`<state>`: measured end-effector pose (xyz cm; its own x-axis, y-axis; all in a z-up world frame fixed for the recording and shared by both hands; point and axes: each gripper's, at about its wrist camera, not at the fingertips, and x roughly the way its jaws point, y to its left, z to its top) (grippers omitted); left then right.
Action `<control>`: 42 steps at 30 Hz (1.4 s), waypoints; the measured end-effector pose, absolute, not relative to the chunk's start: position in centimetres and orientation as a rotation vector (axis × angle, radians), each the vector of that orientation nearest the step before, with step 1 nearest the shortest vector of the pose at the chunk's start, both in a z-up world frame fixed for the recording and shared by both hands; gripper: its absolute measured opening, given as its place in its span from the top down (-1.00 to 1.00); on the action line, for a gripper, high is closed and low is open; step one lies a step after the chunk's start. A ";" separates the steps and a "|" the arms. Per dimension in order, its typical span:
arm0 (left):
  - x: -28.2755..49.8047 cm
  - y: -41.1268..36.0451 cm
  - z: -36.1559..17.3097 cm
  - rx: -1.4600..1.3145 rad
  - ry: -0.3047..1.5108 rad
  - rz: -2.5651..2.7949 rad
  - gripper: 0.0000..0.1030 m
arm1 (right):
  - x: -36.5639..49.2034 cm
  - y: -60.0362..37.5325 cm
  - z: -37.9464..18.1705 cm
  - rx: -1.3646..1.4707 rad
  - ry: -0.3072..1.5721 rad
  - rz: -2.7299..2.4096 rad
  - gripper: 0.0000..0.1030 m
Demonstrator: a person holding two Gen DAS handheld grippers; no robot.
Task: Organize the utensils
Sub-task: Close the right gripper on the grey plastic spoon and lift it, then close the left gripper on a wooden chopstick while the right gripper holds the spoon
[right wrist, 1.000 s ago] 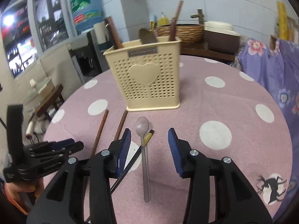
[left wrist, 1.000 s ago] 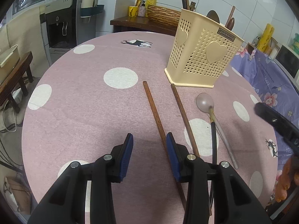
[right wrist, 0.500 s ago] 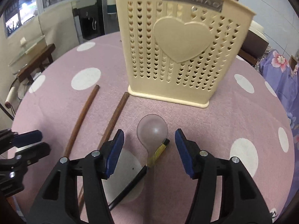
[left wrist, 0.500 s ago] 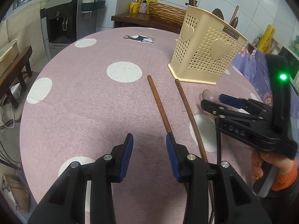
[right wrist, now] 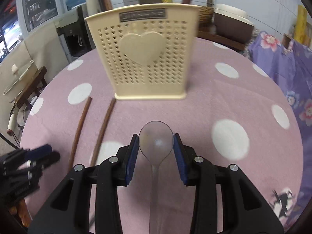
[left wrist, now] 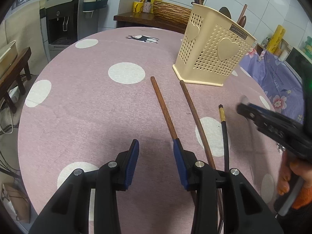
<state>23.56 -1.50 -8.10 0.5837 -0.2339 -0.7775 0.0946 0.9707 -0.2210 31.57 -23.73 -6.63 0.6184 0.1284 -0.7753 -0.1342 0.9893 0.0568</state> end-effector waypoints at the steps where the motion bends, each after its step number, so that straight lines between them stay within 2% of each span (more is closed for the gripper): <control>1: 23.5 -1.5 -8.1 -0.165 0.929 -0.194 0.27 | 30.8 -24.6 -6.8 0.010 0.903 0.129 0.28; 10: 23.0 -2.1 -8.4 -0.159 0.933 -0.199 0.27 | 27.9 -26.9 -9.7 0.010 0.919 0.034 0.26; 11: 23.0 -2.1 -8.4 -0.159 0.933 -0.198 0.27 | 27.9 -27.0 -9.8 0.010 0.915 0.036 0.21; 13: 22.9 -2.1 -8.3 -0.156 0.930 -0.197 0.27 | 27.6 -27.2 -9.9 0.027 0.913 0.048 -0.09; 21: 24.5 -3.0 -8.1 -0.115 0.931 -0.193 0.27 | 25.2 -29.2 -9.1 0.145 0.881 0.025 -0.19; 33: 29.8 -5.6 -8.9 -0.062 0.951 -0.085 0.29 | 24.0 -29.0 -8.3 0.139 0.848 0.023 -0.19; 37: 30.7 -5.8 -8.9 -0.036 0.949 -0.066 0.42 | 24.1 -29.2 -8.6 0.141 0.855 0.021 -0.19; 42: 31.3 -6.3 -9.0 0.017 0.925 -0.032 0.74 | 24.0 -29.6 -8.6 0.160 0.848 0.015 -0.19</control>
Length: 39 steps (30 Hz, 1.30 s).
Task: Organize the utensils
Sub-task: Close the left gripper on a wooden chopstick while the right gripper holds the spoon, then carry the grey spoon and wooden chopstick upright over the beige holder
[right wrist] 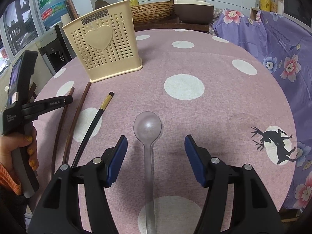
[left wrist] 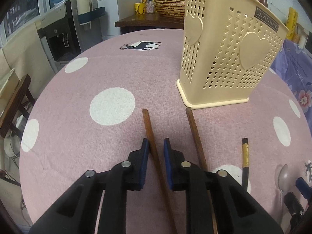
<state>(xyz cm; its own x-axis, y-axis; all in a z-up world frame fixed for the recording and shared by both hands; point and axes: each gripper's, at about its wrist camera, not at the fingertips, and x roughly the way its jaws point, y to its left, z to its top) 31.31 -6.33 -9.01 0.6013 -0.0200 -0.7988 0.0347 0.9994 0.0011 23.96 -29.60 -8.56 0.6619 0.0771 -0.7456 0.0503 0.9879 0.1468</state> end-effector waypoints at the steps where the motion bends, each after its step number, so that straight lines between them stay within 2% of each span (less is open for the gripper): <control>1: 31.4 -6.4 -9.0 0.023 0.923 -0.022 0.76 | 23.8 -29.7 -8.4 0.167 0.839 0.011 -0.19; 10: 31.7 -7.0 -8.8 0.053 0.933 -0.019 0.83 | 23.8 -29.9 -8.3 0.178 0.839 0.010 -0.19; 18: 30.9 -7.0 -8.5 0.027 0.940 -0.052 0.84 | 25.0 -27.5 -9.4 0.078 0.914 0.028 -0.19; 24: 29.7 -6.6 -6.4 -0.014 0.893 -0.092 0.84 | 26.6 -26.7 -9.7 0.022 0.934 0.007 -0.19; 27: 29.0 -6.2 -4.7 -0.029 0.853 -0.108 0.84 | 27.4 -26.6 -9.7 0.008 0.931 0.000 -0.02; 28: 28.8 -6.1 -4.1 -0.034 0.839 -0.114 0.84 | 27.6 -26.5 -9.6 0.002 0.931 0.005 0.12; 30: 28.3 -5.9 -3.0 -0.042 0.815 -0.128 0.84 | 28.1 -26.3 -9.4 -0.010 0.934 0.014 0.29; 39: 25.5 -4.8 2.6 -0.063 0.677 -0.189 0.84 | 26.1 -27.2 -5.1 0.076 0.858 0.082 0.29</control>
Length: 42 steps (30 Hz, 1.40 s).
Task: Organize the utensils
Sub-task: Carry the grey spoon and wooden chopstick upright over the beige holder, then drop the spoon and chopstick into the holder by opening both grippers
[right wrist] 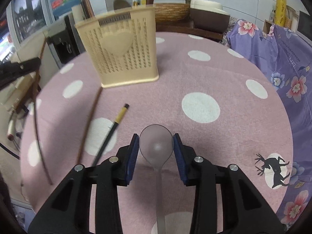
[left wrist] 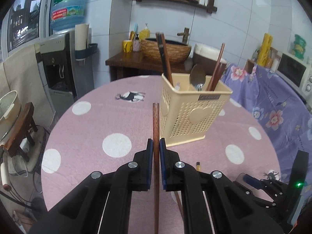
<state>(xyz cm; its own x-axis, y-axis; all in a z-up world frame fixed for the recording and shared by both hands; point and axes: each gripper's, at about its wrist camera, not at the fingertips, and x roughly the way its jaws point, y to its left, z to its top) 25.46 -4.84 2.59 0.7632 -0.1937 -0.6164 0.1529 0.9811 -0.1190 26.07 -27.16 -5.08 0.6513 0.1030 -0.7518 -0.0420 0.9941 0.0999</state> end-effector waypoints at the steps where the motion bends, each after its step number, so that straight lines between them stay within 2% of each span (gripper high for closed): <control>1: 25.1 -4.6 3.1 -0.069 0.665 -0.194 0.84 | 25.4 -27.3 -4.0 0.085 0.835 0.092 0.29; 8: 22.6 -2.6 5.7 -0.108 0.590 -0.223 0.84 | 20.9 -28.1 1.5 0.128 0.697 0.132 0.29; 23: 20.9 -1.0 6.6 -0.136 0.544 -0.248 0.85 | 19.7 -27.7 3.1 0.189 0.645 0.193 0.30; 29: 22.0 -1.3 9.5 -0.154 0.501 -0.283 0.85 | 22.0 -26.9 5.9 0.216 0.571 0.262 0.30; 38: 26.4 -4.0 20.1 -0.172 0.302 -0.295 0.85 | 30.7 -26.5 17.0 0.237 0.335 0.241 0.30; 42: 29.8 -5.9 21.2 -0.164 0.283 -0.273 0.85 | 34.7 -26.0 18.4 0.209 0.301 0.189 0.30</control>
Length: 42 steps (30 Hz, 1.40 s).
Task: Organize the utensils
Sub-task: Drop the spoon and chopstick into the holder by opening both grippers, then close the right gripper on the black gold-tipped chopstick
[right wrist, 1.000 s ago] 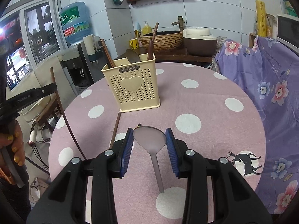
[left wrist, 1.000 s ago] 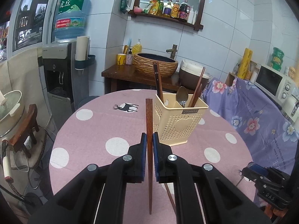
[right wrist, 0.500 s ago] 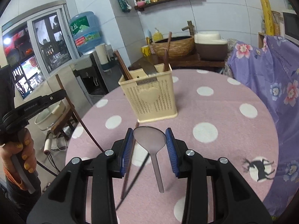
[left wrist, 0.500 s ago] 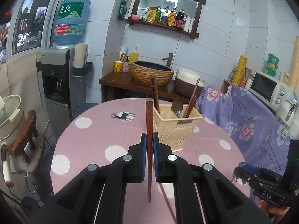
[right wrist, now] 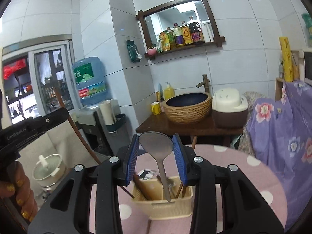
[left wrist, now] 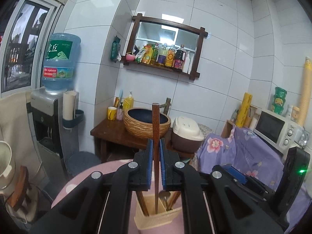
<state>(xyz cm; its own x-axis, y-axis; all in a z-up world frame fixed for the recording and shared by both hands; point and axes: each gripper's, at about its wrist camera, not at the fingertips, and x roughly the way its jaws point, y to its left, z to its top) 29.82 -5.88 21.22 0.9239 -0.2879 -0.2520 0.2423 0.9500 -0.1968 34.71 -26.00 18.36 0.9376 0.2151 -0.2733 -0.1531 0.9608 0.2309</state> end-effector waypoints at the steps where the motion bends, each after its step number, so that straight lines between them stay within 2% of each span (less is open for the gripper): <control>1: 30.4 -6.3 20.8 -0.153 0.283 -0.264 0.85 | 35.6 -26.0 18.0 0.210 0.304 0.182 0.30; 10: 34.2 -7.8 12.3 -0.132 0.402 -0.237 0.85 | 39.3 -25.3 9.0 0.195 0.430 0.131 0.30; 16: 35.0 -7.7 8.2 -0.136 0.495 -0.240 0.85 | 39.2 -24.5 5.4 0.159 0.474 0.105 0.30; 24: 35.2 -7.3 6.8 -0.135 0.536 -0.247 0.88 | 38.9 -24.3 4.1 0.145 0.465 0.082 0.29; 26: 34.6 -7.1 7.2 -0.129 0.514 -0.238 0.87 | 38.5 -24.4 4.3 0.155 0.463 0.085 0.17; 27: 34.1 -6.9 7.5 -0.117 0.500 -0.235 0.80 | 38.0 -24.5 4.5 0.161 0.458 0.082 0.03; 28: 33.5 -6.8 7.6 -0.111 0.492 -0.235 0.72 | 37.4 -24.5 4.7 0.164 0.449 0.076 0.01; 30: 32.3 -6.1 7.6 -0.115 0.479 -0.236 0.17 | 35.9 -24.5 5.0 0.155 0.446 0.054 0.01; 32: 30.6 -5.2 7.3 -0.128 0.472 -0.224 0.03 | 34.2 -24.4 4.9 0.160 0.472 0.049 0.01; 37: 25.9 -2.4 4.5 -0.125 0.528 -0.161 0.02 | 29.5 -23.3 2.0 0.146 0.632 0.066 0.01; 42: 22.0 -1.7 0.0 -0.073 0.608 -0.106 0.02 | 25.3 -20.6 -3.8 0.106 0.784 0.050 0.06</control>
